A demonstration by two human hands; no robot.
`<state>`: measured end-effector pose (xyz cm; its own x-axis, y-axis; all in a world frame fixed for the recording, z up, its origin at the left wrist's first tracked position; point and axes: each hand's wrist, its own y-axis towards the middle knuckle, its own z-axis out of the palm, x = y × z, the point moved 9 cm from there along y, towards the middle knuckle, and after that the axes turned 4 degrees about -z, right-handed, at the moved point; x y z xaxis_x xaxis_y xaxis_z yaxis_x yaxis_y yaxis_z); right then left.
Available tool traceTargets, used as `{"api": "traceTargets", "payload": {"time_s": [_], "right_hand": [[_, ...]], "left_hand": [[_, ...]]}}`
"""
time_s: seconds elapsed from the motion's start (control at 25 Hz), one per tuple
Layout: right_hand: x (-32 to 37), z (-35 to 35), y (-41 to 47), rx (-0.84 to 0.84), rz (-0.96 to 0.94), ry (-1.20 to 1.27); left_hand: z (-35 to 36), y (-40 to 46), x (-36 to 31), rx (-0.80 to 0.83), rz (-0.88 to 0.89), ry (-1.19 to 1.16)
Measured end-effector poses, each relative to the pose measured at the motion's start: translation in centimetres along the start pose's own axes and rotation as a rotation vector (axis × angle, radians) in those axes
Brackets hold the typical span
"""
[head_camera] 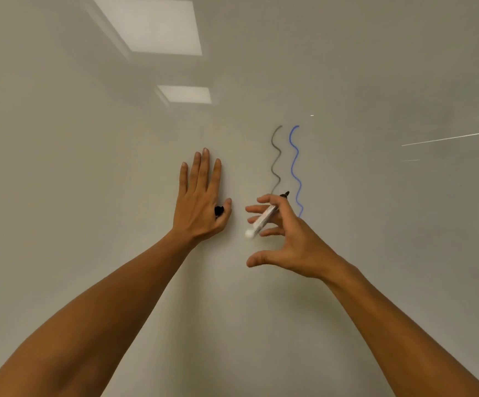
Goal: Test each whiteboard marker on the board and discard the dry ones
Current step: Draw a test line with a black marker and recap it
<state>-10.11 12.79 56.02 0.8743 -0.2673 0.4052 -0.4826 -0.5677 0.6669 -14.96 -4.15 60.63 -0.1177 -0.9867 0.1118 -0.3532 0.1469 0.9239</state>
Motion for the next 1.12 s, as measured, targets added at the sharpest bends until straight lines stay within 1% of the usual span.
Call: {"api": "traceTargets", "payload": {"time_s": [0.08, 0.16, 0.28, 0.44, 0.52, 0.64, 1.12], "right_hand": [[0.5, -1.2, 1.4, -0.089, -0.05, 0.024], [1.4, -3.0, 2.6, -0.233, -0.102, 0.076], [1.9, -5.1, 3.9, -0.401, -0.12, 0.152], [1.8, -7.2, 5.3, -0.667, -0.076, 0.039], [1.9, -7.8, 5.5, -0.746, -0.082, 0.019], [1.7, -7.9, 6.0, -0.774, -0.098, 0.029], [1.0, -8.4, 7.6, -0.783, -0.124, 0.026]], "left_hand": [[0.4, 0.1, 0.1, -0.018, -0.007, 0.038], [0.5, 0.1, 0.1, -0.039, -0.005, 0.051], [0.4, 0.0, 0.0, -0.06, 0.002, 0.055], [0.5, 0.1, 0.1, -0.067, -0.007, 0.068], [0.5, 0.2, 0.1, -0.065, -0.011, 0.074], [0.5, 0.2, 0.0, -0.071, -0.013, 0.077], [0.5, 0.1, 0.0, -0.074, -0.014, 0.079]]}}
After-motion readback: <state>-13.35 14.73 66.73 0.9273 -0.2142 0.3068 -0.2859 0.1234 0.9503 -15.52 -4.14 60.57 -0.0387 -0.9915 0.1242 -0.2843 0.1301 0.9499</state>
